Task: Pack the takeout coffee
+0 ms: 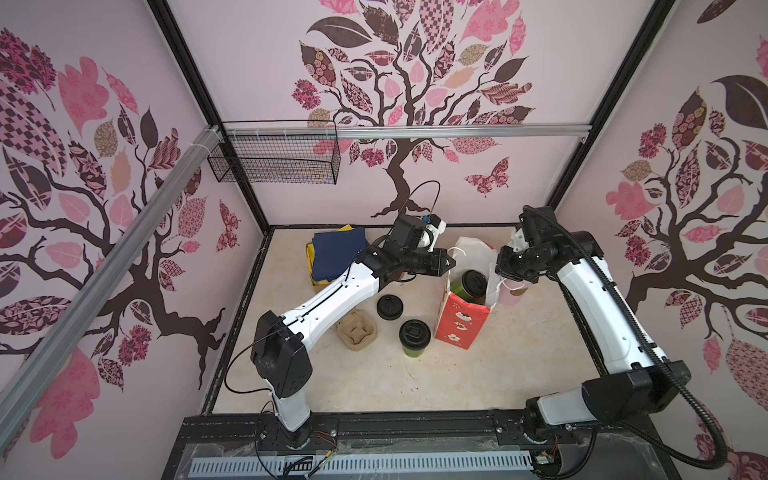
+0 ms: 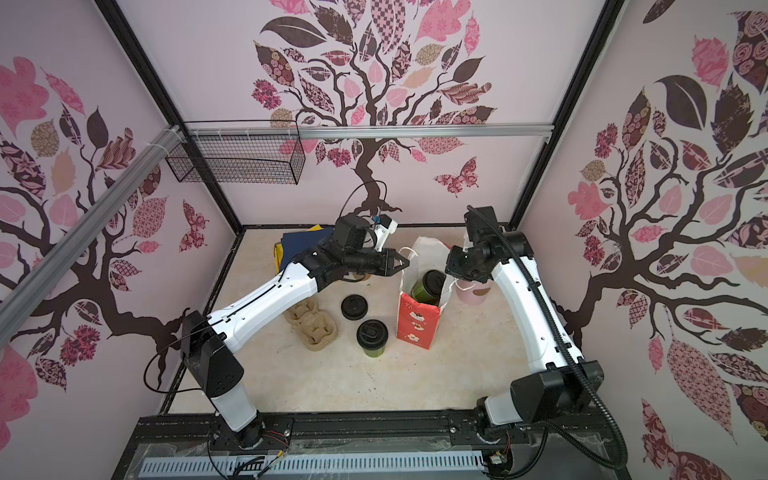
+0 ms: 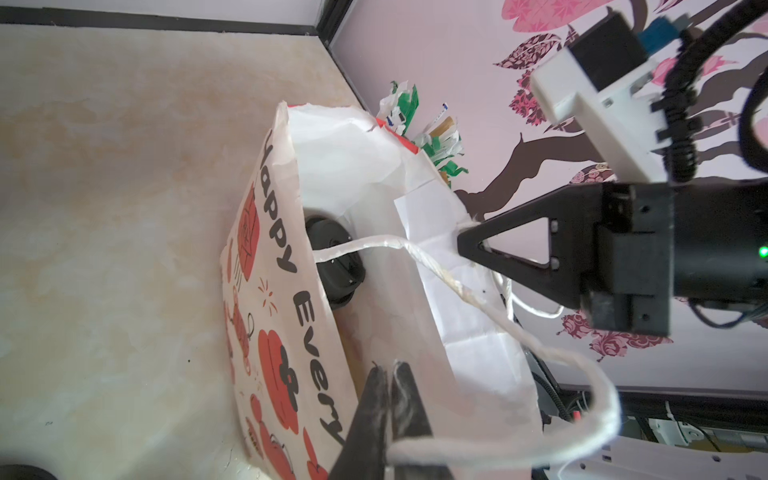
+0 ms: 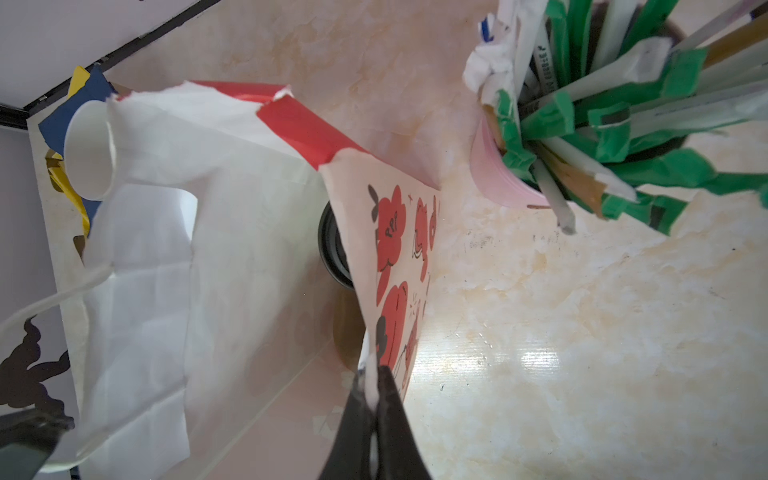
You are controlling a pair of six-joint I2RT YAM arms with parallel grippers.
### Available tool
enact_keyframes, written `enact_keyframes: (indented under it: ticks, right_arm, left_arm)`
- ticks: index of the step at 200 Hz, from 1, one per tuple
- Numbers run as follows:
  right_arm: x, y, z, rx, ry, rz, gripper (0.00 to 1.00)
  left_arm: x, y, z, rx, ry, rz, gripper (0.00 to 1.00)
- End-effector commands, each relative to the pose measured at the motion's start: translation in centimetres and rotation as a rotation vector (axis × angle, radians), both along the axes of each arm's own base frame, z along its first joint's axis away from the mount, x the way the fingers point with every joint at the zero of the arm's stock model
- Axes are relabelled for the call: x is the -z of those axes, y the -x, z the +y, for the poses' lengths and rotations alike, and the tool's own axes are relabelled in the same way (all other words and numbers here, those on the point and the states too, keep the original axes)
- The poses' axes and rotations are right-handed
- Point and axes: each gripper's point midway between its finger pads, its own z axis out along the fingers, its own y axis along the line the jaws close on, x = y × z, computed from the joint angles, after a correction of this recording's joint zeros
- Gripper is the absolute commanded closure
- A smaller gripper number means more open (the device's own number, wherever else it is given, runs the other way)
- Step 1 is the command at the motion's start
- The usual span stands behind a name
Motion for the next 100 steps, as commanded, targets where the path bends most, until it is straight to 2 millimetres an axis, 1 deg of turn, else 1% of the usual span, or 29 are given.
enact_keyframes:
  ticks: [1,19,35,45,58,64,75,84,94,100]
  right_arm:
    - [-0.5,-0.8,-0.1,-0.024,0.020,-0.016,1.00]
    - [-0.3,-1.0,-0.2,-0.030,0.031,-0.009,1.00]
    - [-0.2,-0.9,-0.4,-0.028,0.041,-0.008,1.00]
    - [-0.2,-0.9,-0.5,-0.029,0.046,-0.008,1.00]
    - [0.0,-0.8,-0.6,-0.032,0.059,0.000,0.99]
    - [0.0,-0.7,-0.7,-0.033,0.064,0.000,0.95]
    - [-0.1,-0.4,-0.9,-0.033,0.073,0.002,0.79]
    - [-0.3,-0.2,-0.9,-0.033,0.075,-0.003,0.68]
    - [-0.9,0.1,-0.9,-0.035,0.070,-0.019,0.56]
    - [-1.4,0.4,-0.9,-0.037,0.064,-0.034,0.51]
  left_arm:
    - [-0.2,0.5,0.3,0.001,0.006,-0.003,0.89]
    - [0.1,0.6,0.3,0.008,-0.001,0.005,0.89]
    - [0.3,0.7,0.4,0.009,-0.007,0.009,0.85]
    - [0.2,0.8,0.5,0.010,-0.008,0.008,0.80]
    - [-0.3,0.7,0.8,0.002,-0.010,-0.009,0.70]
    - [-0.5,0.8,0.9,0.001,-0.009,-0.016,0.65]
    - [-1.1,0.8,1.1,-0.001,-0.008,-0.032,0.54]
    - [-1.6,0.8,1.5,-0.003,-0.010,-0.047,0.46]
    - [-2.1,0.8,2.1,-0.007,-0.015,-0.072,0.38]
    - [-2.6,0.9,2.5,-0.012,-0.017,-0.092,0.35]
